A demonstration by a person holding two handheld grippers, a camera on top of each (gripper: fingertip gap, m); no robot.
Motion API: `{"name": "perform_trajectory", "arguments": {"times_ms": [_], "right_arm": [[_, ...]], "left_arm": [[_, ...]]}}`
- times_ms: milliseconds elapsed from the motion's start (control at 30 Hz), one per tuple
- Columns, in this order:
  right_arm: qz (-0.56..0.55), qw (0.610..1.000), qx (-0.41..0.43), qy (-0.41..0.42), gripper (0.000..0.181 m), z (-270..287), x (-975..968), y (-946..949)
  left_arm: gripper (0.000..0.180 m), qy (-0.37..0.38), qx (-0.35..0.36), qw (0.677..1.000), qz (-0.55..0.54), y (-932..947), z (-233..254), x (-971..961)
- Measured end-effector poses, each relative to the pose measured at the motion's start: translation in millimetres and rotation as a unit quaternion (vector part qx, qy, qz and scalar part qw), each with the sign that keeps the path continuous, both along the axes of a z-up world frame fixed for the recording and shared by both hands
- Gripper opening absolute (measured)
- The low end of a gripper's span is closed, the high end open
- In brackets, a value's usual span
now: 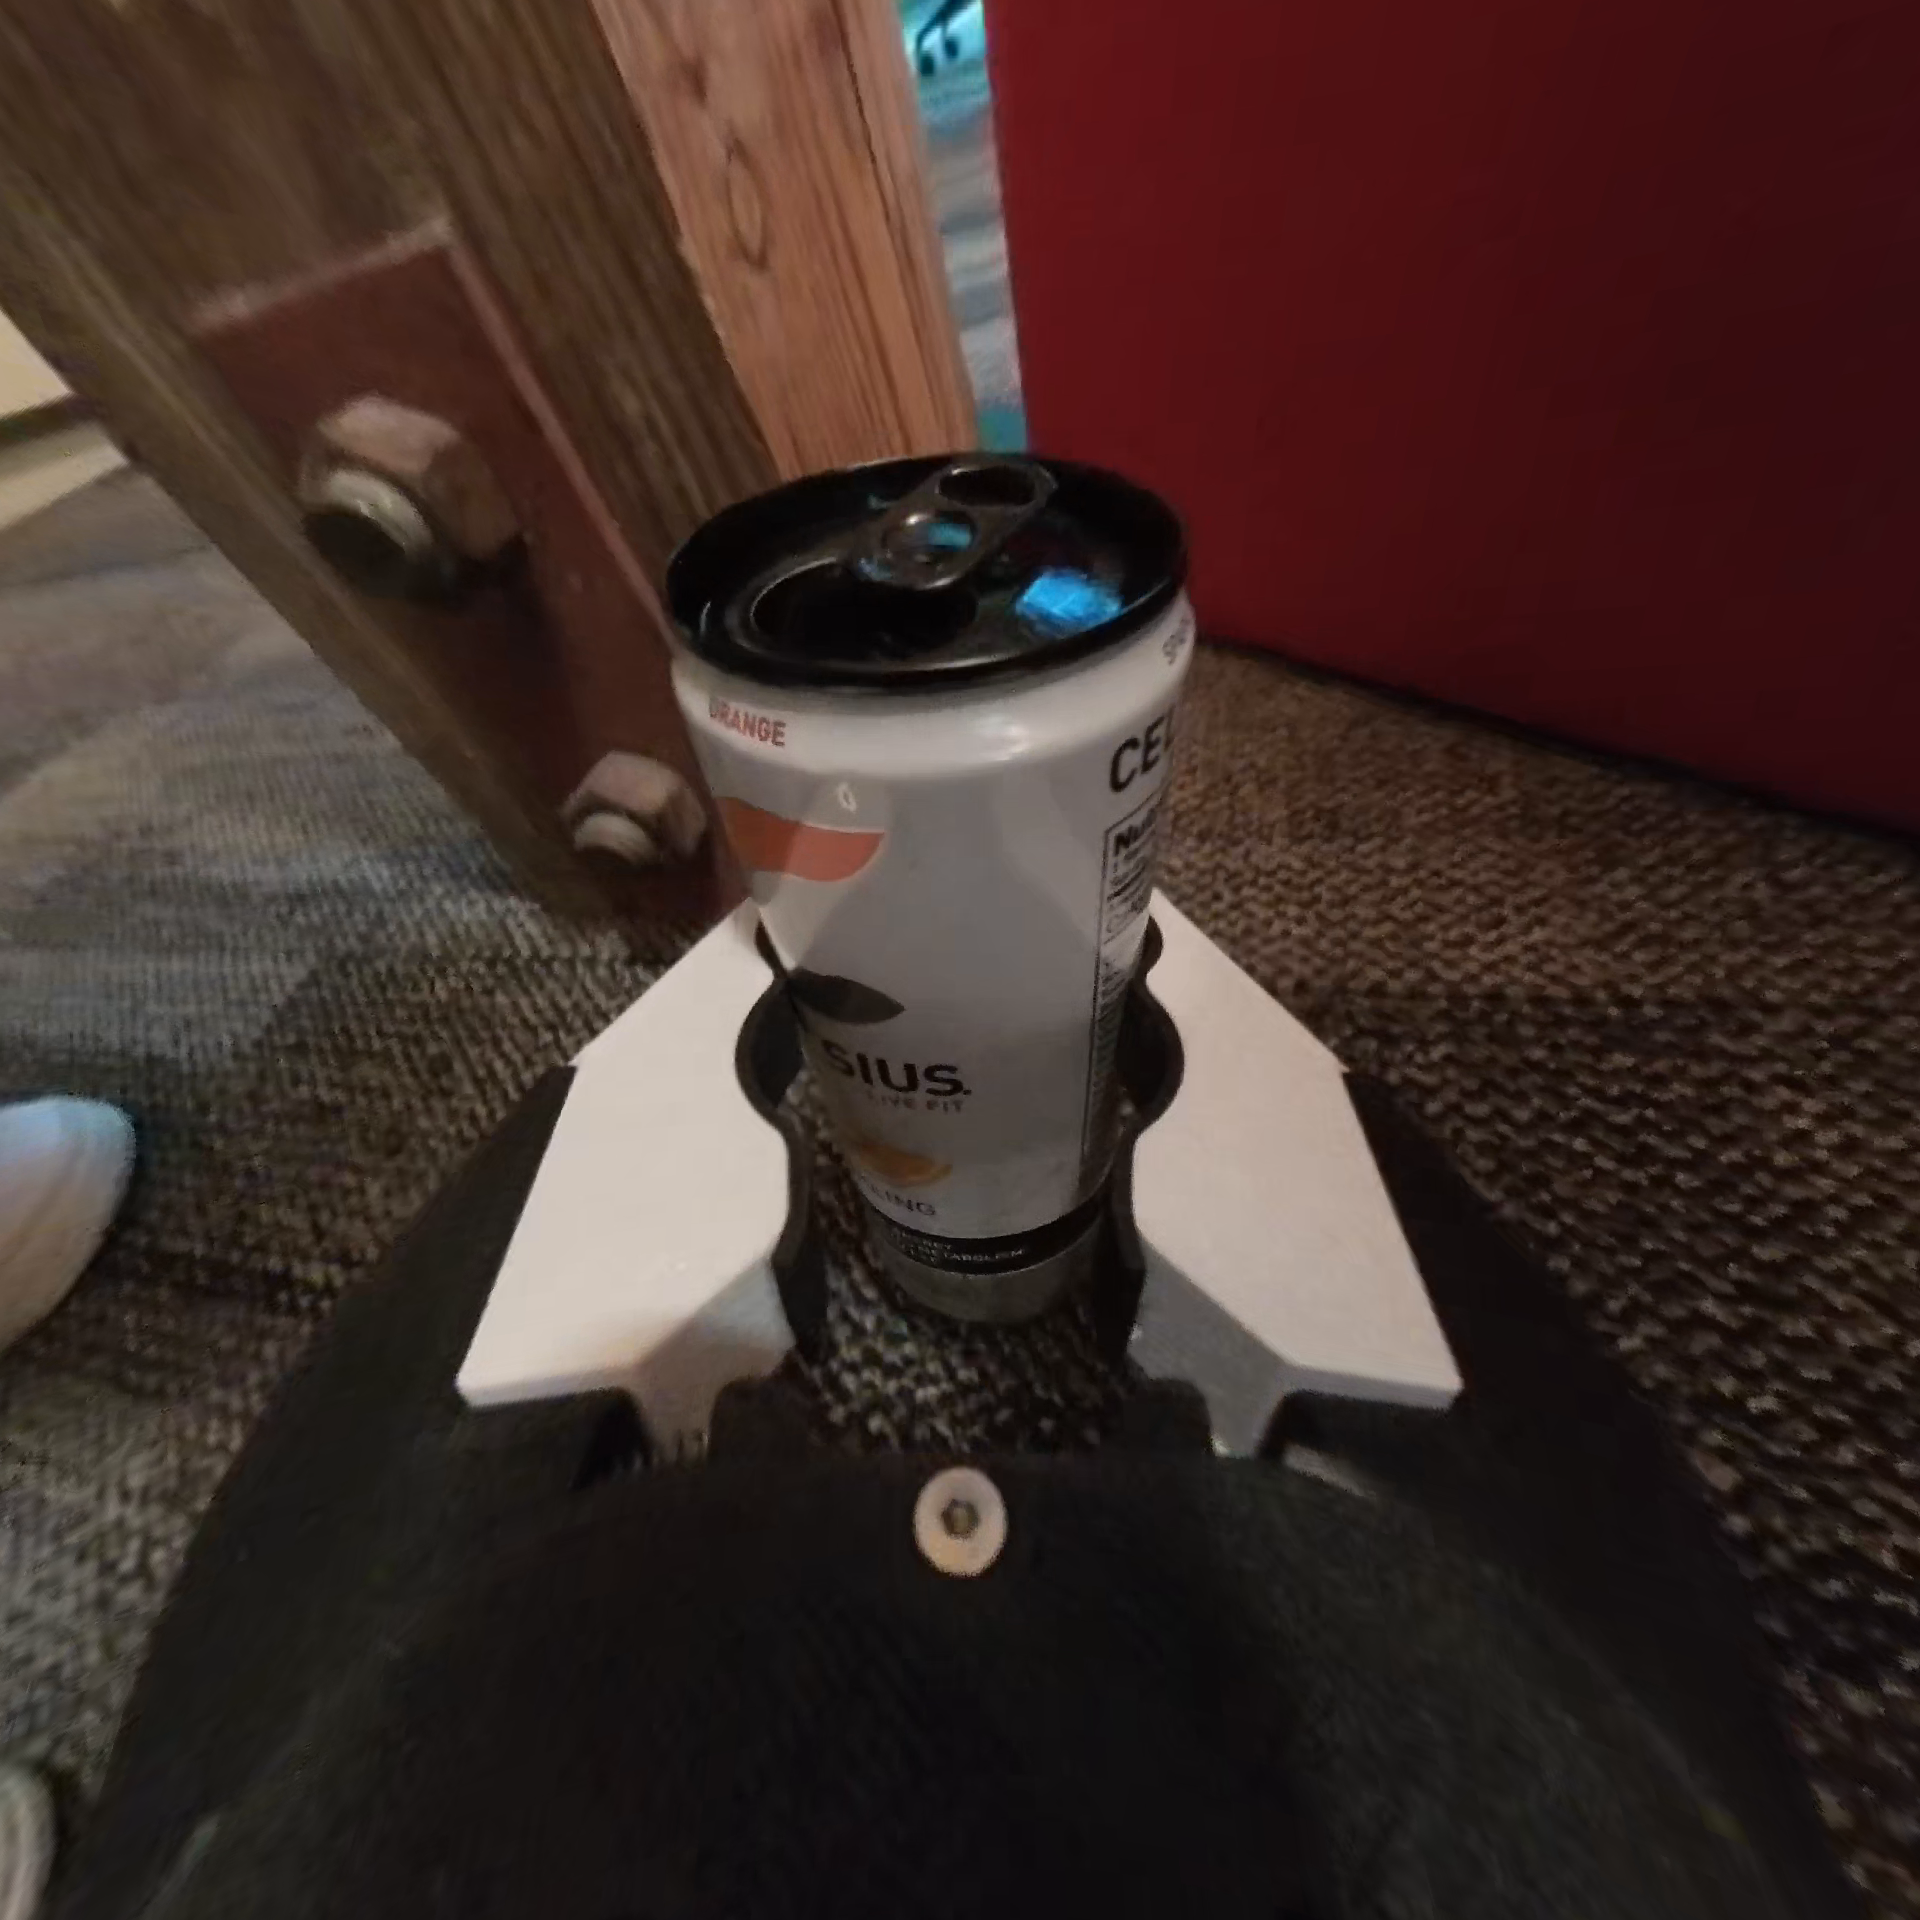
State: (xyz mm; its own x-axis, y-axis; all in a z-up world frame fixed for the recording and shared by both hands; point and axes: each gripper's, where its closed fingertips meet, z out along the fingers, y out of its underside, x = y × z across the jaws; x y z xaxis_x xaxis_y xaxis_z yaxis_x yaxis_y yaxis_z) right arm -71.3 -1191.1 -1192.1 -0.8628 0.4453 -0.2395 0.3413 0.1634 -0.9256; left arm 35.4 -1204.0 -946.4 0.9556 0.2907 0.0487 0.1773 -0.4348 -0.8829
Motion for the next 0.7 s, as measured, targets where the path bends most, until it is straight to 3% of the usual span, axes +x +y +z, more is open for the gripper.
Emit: {"name": "perform_trajectory", "arguments": {"times_ms": [133,300,533,700], "right_arm": [[-0.049,0.998,-0.036,0.029,0.060,79,-10,1],[-0.098,0.991,-0.052,0.072,0.060,224,-14,-5],[-0.138,0.983,-0.077,0.089,0.060,463,44,-24],[-0.126,0.984,-0.071,0.106,0.059,643,132,-51]], "left_arm": [[0.072,0.002,0.002,0.999,0.039,19,5,-22],[0.073,0.028,-0.014,0.992,0.123,23,70,-44],[0.081,0.086,-0.007,0.982,0.165,13,271,-24],[0.084,0.069,0.034,0.986,0.146,1,426,33]]}}
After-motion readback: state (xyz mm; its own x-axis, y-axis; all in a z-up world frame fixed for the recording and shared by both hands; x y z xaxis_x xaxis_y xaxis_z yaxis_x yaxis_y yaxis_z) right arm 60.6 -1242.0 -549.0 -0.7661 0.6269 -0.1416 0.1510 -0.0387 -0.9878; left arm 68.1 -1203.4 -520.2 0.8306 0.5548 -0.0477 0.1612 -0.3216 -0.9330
